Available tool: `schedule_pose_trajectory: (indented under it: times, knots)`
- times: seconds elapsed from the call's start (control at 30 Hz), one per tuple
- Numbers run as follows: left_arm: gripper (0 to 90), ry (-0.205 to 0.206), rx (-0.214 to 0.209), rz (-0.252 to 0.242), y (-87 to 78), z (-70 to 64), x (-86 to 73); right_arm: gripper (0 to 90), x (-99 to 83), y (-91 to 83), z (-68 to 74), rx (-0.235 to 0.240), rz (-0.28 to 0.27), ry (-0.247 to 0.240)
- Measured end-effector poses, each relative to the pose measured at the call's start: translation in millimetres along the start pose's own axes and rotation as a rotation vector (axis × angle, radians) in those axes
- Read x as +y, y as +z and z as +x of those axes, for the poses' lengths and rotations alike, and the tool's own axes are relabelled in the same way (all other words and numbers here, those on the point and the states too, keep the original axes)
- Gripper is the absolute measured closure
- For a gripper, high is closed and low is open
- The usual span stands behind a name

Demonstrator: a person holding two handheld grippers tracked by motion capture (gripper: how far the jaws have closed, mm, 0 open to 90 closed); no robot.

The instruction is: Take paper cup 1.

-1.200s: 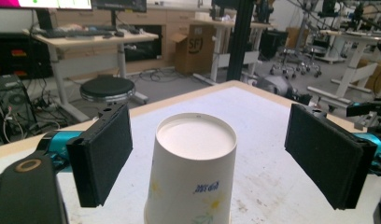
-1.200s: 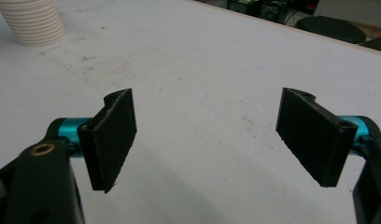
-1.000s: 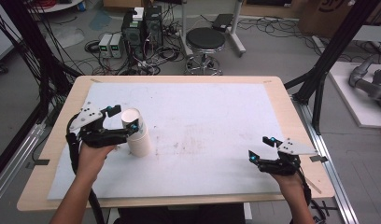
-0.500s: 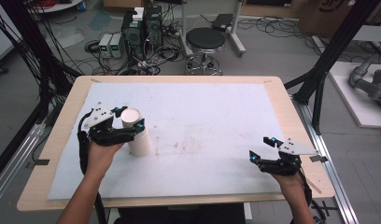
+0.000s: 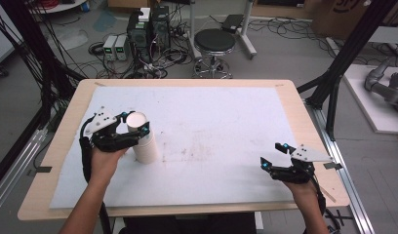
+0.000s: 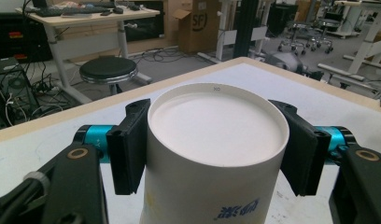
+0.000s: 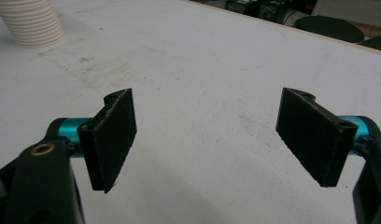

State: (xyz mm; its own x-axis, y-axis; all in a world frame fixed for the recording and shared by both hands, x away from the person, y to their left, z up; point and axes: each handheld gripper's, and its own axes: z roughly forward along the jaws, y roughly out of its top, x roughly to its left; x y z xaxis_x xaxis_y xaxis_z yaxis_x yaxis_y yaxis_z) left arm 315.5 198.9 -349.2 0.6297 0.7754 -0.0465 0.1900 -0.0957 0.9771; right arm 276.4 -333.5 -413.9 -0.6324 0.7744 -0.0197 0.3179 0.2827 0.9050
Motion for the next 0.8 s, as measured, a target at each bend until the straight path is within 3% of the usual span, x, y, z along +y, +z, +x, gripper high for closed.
schedule_pose_trajectory:
  times: [0.27,0.33,0.8]
  knots:
    - [33.7,0.001,-0.024,-0.051,-8.7,-1.9,19.5,20.9,0.0,0.2,0.1,0.001,0.001,-0.001]
    - [33.7,-0.001,-0.047,-0.069,-12.5,-1.3,27.3,20.9,0.0,0.2,0.0,0.001,0.001,-0.002]
    - [34.2,0.051,-0.081,-0.165,-34.2,-12.5,76.3,20.9,0.6,0.8,0.9,0.005,0.000,-0.001]
